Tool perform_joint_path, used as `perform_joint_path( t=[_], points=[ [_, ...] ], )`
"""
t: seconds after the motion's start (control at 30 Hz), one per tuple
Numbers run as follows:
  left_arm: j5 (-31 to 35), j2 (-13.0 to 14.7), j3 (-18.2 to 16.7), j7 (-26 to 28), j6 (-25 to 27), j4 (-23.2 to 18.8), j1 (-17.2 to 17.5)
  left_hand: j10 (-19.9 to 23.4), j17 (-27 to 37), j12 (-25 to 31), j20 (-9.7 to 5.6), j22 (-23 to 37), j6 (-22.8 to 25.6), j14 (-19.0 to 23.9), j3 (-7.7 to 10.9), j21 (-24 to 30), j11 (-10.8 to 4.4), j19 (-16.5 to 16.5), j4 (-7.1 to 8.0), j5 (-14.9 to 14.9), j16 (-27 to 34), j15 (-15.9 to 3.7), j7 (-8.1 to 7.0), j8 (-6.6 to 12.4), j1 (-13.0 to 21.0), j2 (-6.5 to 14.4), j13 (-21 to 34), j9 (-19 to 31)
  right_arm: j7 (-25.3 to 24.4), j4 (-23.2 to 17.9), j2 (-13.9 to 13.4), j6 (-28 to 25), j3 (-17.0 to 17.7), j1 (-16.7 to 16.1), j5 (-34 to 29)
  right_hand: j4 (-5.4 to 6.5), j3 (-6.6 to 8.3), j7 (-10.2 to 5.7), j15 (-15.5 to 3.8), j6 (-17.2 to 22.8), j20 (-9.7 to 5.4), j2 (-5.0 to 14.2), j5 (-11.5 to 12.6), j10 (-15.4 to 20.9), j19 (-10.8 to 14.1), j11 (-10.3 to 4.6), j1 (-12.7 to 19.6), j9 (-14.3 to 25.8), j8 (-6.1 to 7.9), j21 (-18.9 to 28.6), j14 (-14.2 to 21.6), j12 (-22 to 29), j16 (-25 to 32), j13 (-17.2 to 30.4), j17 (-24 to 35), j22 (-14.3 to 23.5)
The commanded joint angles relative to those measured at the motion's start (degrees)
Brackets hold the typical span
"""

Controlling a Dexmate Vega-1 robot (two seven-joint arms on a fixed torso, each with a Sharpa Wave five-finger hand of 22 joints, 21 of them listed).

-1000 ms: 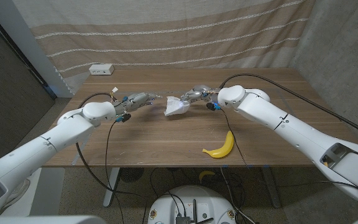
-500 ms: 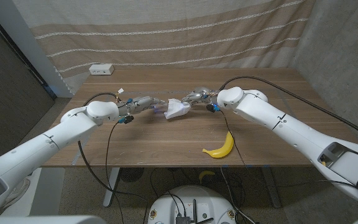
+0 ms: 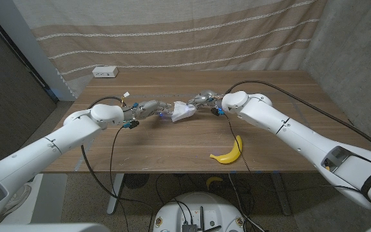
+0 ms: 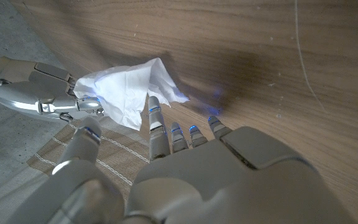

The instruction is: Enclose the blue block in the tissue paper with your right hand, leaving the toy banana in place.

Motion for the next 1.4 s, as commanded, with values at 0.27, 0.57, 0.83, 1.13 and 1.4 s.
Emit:
perform_joint_path(
  t=[0.27, 0.57, 0.83, 1.13, 1.4],
  points=[
    [-4.8, -1.1, -1.0, -2.5, -1.4, 2.8, 0.1, 2.2, 0.1, 0.9, 0.47, 0.1, 3.3, 1.2, -0.79, 0.5, 0.62, -0.3, 0.01, 0.4, 0.7, 0.31, 1.33, 0.38, -1.7, -0.1, 0.0, 0.2, -5.4, 3.4, 4.9, -3.1, -0.2, 1.5, 0.4, -0.16, 0.79, 0.75, -2.49, 0.1, 0.36, 0.19, 0.8, 1.9, 0.7, 0.22, 0.1, 1.0, 0.68, 0.5, 1.4, 0.8, 0.5, 0.5, 0.1, 0.3],
    [-8.6, -1.4, -2.4, -4.0, -4.1, 4.2, 1.5, 4.6, 0.1, 1.4, 1.02, 0.0, 6.9, 4.2, -1.19, 1.2, 1.87, 1.4, -0.05, 0.5, 1.3, 0.38, 1.22, 1.17, -2.6, 0.2, 0.0, 0.7, -5.1, 7.0, 7.1, -4.6, -0.8, 3.9, 1.5, -0.19, 1.01, 1.16, -2.31, 0.1, 0.41, 0.1, 1.1, 2.6, 0.9, 0.36, 0.1, 1.6, 0.86, 0.8, 2.0, 1.0, 0.5, 0.7, -0.1, 0.3],
    [-2.0, 1.5, -3.6, 8.2, -1.3, -3.1, 5.3, 0.8, 0.1, -0.5, 1.12, -0.1, -3.0, 3.4, -0.38, 0.8, 0.52, 0.9, -1.72, 0.6, 0.2, 0.17, -7.22, -1.56, -0.5, 0.8, 0.2, 1.6, 5.7, 6.1, 1.4, 0.4, -3.8, 6.8, 0.5, -0.15, 1.23, 0.87, -2.23, -0.4, -0.12, 0.36, 1.5, 1.0, 0.7, 0.35, 0.3, 2.5, 0.92, 0.9, -0.3, 0.3, -0.1, 1.0, 0.1, 0.3],
    [4.5, 0.5, -4.5, 20.7, 2.7, -7.9, 8.2, -0.6, 0.5, -0.5, 0.53, 0.2, -17.1, 5.6, 0.15, 1.2, 0.58, 1.7, -2.12, 0.2, 0.5, -0.04, -9.41, -1.55, 3.7, 0.4, 0.9, 3.7, 12.6, 3.4, -2.6, 2.2, -3.5, 7.5, 0.7, 0.0, 1.18, 0.43, -2.19, -0.6, -0.24, 0.4, 1.6, -0.4, -0.2, 0.2, 0.1, 3.2, 1.06, 0.7, -1.5, -0.2, -0.4, 1.1, 0.2, 0.3],
    [7.4, 0.7, 0.1, 14.3, 11.6, -8.8, 1.6, -11.9, 0.6, -1.7, 0.43, 0.5, -31.2, -8.9, -0.63, -0.8, 2.23, -8.5, -1.43, 0.1, -1.1, 0.78, -16.91, -1.54, 5.4, -0.5, 1.3, 1.6, 16.8, 0.9, -4.4, 2.2, -3.4, 8.1, 0.9, 0.03, 1.17, 0.26, -2.0, -0.6, -0.19, 0.4, 1.6, -1.1, -1.1, 0.34, 0.1, 3.7, 1.16, 0.4, -2.4, -0.5, -0.6, 1.3, 0.3, 0.2]
  ],
)
